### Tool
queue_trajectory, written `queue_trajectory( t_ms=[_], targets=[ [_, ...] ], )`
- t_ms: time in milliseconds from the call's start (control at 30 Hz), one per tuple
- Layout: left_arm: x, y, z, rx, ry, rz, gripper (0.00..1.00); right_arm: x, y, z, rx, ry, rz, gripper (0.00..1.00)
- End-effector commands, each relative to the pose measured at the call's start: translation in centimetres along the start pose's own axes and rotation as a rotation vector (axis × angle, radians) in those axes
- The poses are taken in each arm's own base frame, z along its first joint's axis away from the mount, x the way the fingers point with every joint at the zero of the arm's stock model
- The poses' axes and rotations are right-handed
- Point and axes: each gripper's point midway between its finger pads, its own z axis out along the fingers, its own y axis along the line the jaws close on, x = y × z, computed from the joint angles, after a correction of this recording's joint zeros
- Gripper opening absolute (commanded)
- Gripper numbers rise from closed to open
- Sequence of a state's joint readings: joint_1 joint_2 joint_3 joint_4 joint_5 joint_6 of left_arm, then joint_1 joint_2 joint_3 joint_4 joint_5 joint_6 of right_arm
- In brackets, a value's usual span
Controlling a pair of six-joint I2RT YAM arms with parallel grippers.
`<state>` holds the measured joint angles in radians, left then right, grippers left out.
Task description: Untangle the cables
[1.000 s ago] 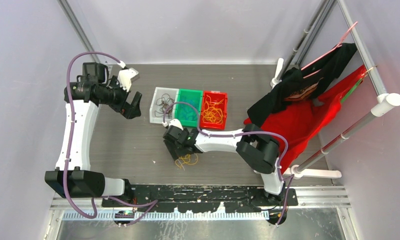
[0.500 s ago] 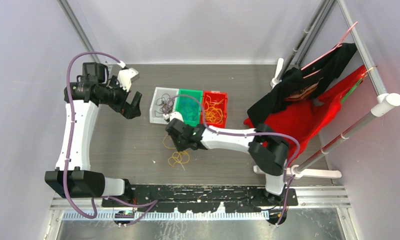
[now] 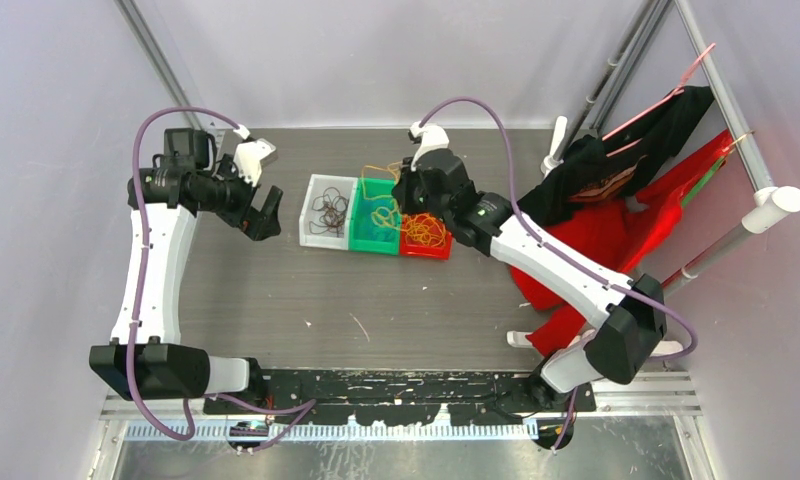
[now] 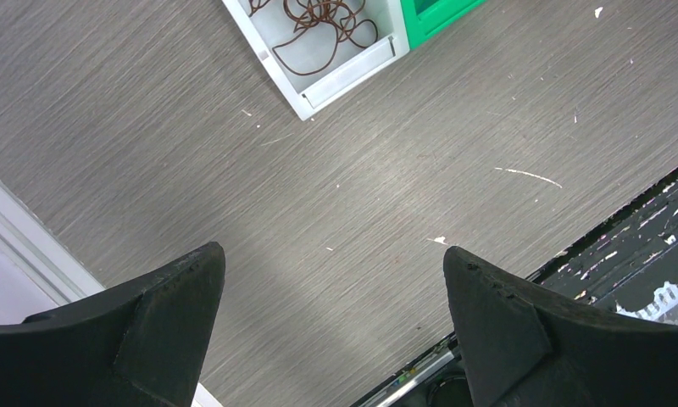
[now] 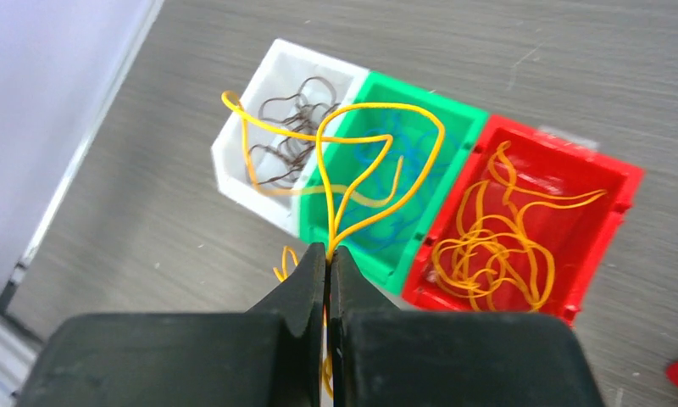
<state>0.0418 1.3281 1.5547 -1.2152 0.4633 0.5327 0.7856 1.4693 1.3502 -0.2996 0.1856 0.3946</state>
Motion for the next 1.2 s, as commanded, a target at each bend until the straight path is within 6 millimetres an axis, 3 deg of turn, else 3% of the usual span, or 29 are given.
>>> queue_trajectory(
  t_ms=[0,67,233,467,867,1167],
  targets=[
    [-1.1,0.1,-0.9,-0.023,-0.06,0.038,1.0,-2.5,-2.4,0.1,0.071,-0.092,-0.062,0.01],
    [-1.1,0.1,-0.9,-0.022,-0.059,0.037,1.0,-3.0,-3.9,0.6,0.127,-0.12,-0.105,0.01],
    [-1.1,0.1,-0.9,-0.022,-0.057,0.036,1.0,-3.5,-9.7,1.4,0.37,-0.124,-0.17,0.01],
    [-1.3,0.1,-0.8,-0.017,-0.062,0.029,1.0,-0.2,-13.3,2.2,0.468,-0.031,-0.202,0.01],
    [-1.6,0.1,-0.8,-0.018,-0.083,0.038,0.99,5.9,-14.7,8.1,0.505,0.245,-0.18,0.01],
    [-2.4,0.8,0.0,0.022,-0.049,0.013,1.0,7.6,-14.1,12.3,0.488,0.235,-0.059,0.01]
  ],
)
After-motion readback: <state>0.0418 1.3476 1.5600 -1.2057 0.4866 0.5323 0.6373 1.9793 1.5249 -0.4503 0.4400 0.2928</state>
